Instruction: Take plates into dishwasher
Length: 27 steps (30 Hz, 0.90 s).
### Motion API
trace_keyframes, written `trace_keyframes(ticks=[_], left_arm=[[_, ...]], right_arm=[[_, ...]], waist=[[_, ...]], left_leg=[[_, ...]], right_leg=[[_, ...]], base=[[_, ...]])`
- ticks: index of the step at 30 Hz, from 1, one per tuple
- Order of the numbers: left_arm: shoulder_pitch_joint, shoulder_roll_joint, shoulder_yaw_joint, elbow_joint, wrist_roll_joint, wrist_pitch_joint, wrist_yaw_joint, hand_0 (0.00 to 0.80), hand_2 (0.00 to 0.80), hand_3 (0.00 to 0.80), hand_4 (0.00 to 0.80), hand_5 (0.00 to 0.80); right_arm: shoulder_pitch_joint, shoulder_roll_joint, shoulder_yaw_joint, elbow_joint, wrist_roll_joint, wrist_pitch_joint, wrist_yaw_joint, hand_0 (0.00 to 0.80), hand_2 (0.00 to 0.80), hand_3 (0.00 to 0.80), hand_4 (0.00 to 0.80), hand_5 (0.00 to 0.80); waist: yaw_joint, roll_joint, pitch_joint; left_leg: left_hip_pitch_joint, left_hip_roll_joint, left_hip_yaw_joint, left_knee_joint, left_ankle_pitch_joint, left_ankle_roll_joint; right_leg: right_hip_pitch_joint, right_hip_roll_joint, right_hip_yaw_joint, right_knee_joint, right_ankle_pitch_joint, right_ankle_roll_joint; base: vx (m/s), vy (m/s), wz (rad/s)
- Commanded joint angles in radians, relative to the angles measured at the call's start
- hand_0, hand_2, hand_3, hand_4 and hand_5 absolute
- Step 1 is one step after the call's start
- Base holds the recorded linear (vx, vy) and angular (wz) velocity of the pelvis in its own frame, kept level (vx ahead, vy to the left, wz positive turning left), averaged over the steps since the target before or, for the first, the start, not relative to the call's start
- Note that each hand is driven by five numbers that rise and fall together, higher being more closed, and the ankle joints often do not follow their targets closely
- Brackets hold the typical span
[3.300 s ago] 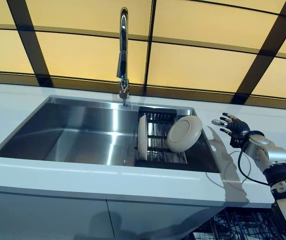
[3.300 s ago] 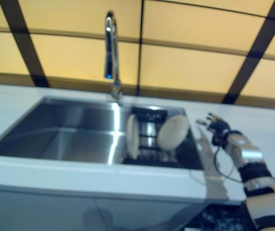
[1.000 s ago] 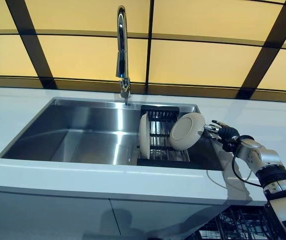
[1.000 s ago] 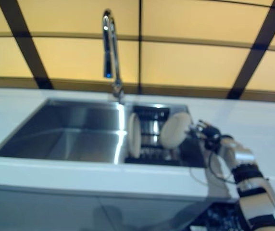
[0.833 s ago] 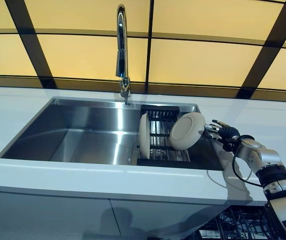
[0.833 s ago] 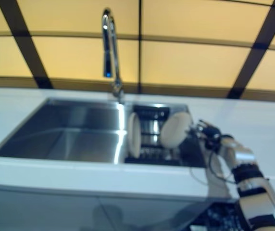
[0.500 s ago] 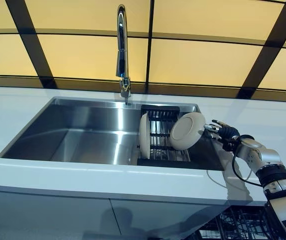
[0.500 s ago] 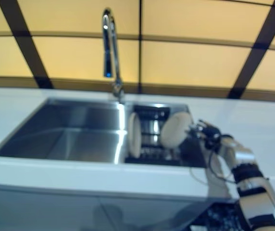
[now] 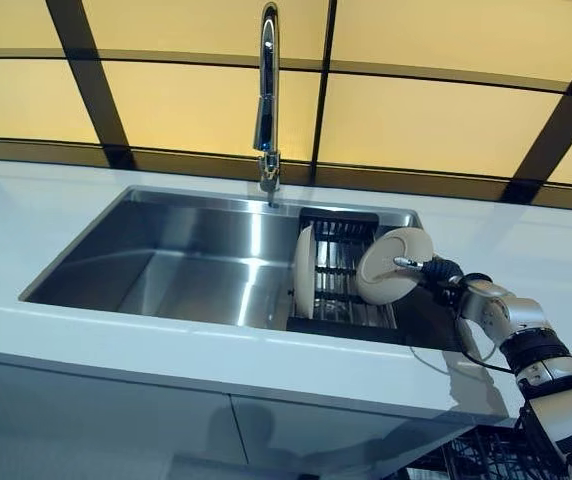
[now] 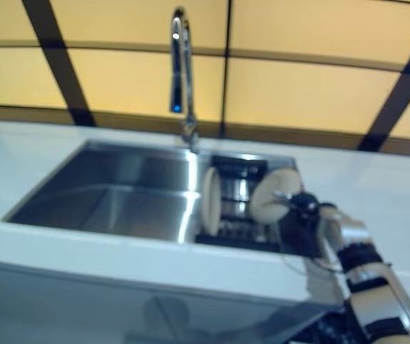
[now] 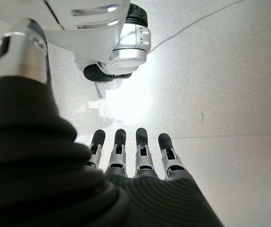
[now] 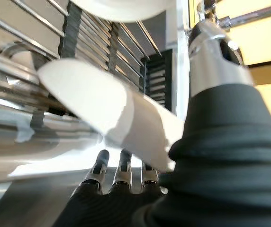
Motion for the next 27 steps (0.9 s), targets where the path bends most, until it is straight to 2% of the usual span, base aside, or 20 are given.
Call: trace_keyframes(ticks=[1, 9, 10, 11, 12, 19, 27], left_arm=[[-0.044, 0.017, -0.070, 0.058, -0.016, -0.002, 0.001, 0.000, 0.000, 0.000, 0.000, 0.000], [-0.041, 0.013, -0.076, 0.057, -0.020, -0.005, 0.002, 0.000, 0.000, 0.000, 0.000, 0.000], [-0.041, 0.014, -0.076, 0.057, -0.022, -0.007, 0.000, 0.000, 0.000, 0.000, 0.000, 0.000], [-0.040, 0.014, -0.076, 0.058, -0.021, -0.008, -0.001, 0.000, 0.000, 0.000, 0.000, 0.000], [-0.040, 0.013, -0.077, 0.056, -0.024, -0.007, 0.000, 0.000, 0.000, 0.000, 0.000, 0.000], [-0.039, 0.014, -0.075, 0.054, -0.024, -0.006, 0.005, 0.000, 0.000, 0.000, 0.000, 0.000], [-0.046, 0.011, -0.072, 0.058, -0.015, -0.007, 0.001, 0.000, 0.000, 0.000, 0.000, 0.000]], right_arm=[[-0.114, -0.009, 0.019, 0.022, 0.008, -0.023, -0.002, 0.000, 0.000, 0.000, 0.000, 0.000], [-0.112, 0.001, 0.026, 0.036, 0.002, -0.005, 0.011, 0.000, 0.000, 0.000, 0.000, 0.000], [-0.110, 0.002, 0.022, 0.044, -0.007, -0.009, -0.001, 0.524, 0.524, 0.524, 0.524, 0.524], [-0.109, 0.003, 0.020, 0.046, -0.020, -0.016, -0.001, 0.637, 0.637, 0.637, 0.637, 0.637], [-0.108, 0.003, 0.021, 0.050, -0.041, -0.029, -0.004, 0.800, 0.800, 0.800, 0.800, 0.800], [-0.128, -0.013, 0.049, 0.045, -0.128, -0.083, -0.065, 0.800, 0.800, 0.800, 0.800, 0.800], [-0.145, -0.028, 0.058, 0.029, -0.132, -0.114, -0.091, 0.800, 0.800, 0.800, 0.800, 0.800]], waist=[[0.018, -0.038, -0.012], [0.019, -0.038, -0.011], [0.020, -0.037, -0.009], [0.020, -0.036, -0.008], [0.021, -0.035, -0.006], [0.026, -0.035, -0.001], [0.019, -0.040, -0.011]], left_leg=[[0.006, -0.030, 0.027, -0.003, -0.012, 0.008], [0.011, -0.031, 0.030, -0.003, -0.013, 0.011], [0.011, -0.031, 0.029, -0.003, -0.013, 0.012], [0.011, -0.031, 0.029, -0.003, -0.013, 0.012], [0.010, -0.032, 0.027, -0.003, -0.013, 0.013], [0.001, -0.031, 0.024, -0.003, -0.009, 0.010], [0.010, -0.029, 0.033, -0.003, -0.015, 0.009]], right_leg=[[0.029, -0.048, -0.007, 0.002, 0.008, 0.053], [0.030, -0.051, -0.003, 0.004, 0.011, 0.054], [0.029, -0.051, -0.002, 0.005, 0.011, 0.053], [0.029, -0.051, -0.002, 0.005, 0.011, 0.053], [0.028, -0.051, -0.001, 0.004, 0.012, 0.053], [0.023, -0.051, -0.006, 0.002, 0.013, 0.056], [0.029, -0.051, -0.005, 0.002, 0.010, 0.055]], base=[[0.000, 0.000, 0.00], [0.000, 0.000, 0.00], [0.000, 0.000, 0.00], [0.000, 0.000, 0.00], [0.000, 0.000, 0.00], [-0.018, 0.001, 0.00], [0.000, 0.002, 0.02]])
